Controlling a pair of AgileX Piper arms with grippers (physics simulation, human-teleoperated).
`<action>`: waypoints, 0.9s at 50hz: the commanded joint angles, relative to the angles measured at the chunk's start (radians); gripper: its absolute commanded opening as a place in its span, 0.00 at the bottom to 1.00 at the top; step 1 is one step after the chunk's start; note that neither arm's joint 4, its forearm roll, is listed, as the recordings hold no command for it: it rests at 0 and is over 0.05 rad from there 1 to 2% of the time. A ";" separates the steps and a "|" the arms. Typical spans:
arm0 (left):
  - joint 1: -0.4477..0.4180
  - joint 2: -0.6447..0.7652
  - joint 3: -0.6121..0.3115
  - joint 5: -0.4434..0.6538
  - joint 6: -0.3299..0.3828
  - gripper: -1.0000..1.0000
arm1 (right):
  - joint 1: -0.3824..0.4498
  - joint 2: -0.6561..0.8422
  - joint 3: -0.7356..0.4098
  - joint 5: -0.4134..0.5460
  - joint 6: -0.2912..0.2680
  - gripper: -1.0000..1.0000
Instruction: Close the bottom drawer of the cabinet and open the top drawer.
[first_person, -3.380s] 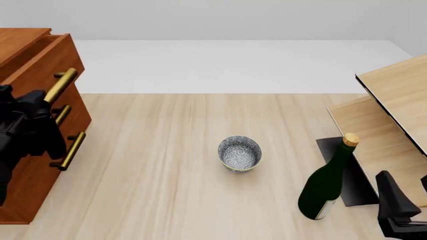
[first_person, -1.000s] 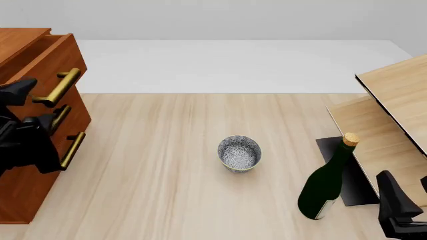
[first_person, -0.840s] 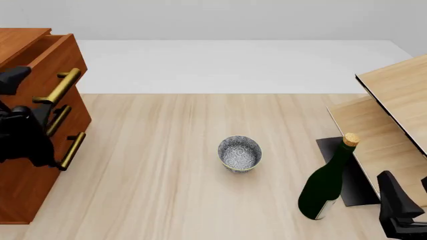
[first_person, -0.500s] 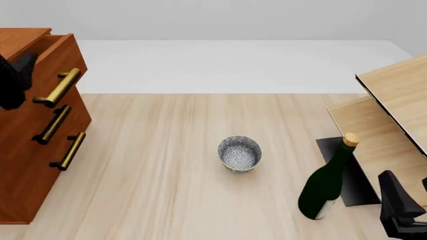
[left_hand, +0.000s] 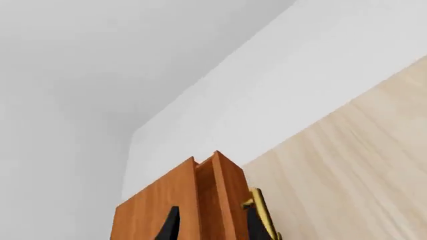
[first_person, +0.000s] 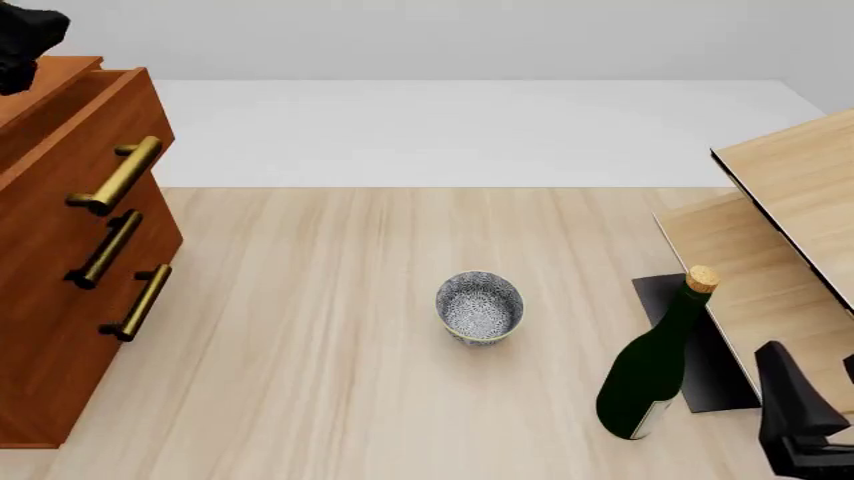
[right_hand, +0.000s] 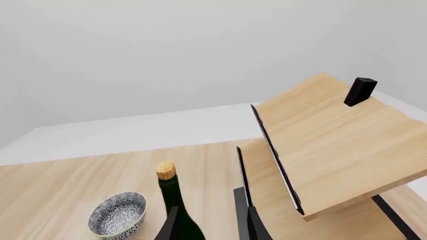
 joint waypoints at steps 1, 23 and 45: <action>0.037 0.061 -0.135 0.207 -0.237 1.00 | 0.009 -0.004 0.003 0.000 -0.020 1.00; 0.139 0.089 -0.081 0.252 -0.385 1.00 | 0.017 -0.001 0.006 -0.006 -0.045 1.00; 0.136 0.115 -0.017 0.208 -0.486 1.00 | 0.020 -0.002 0.006 -0.004 -0.046 1.00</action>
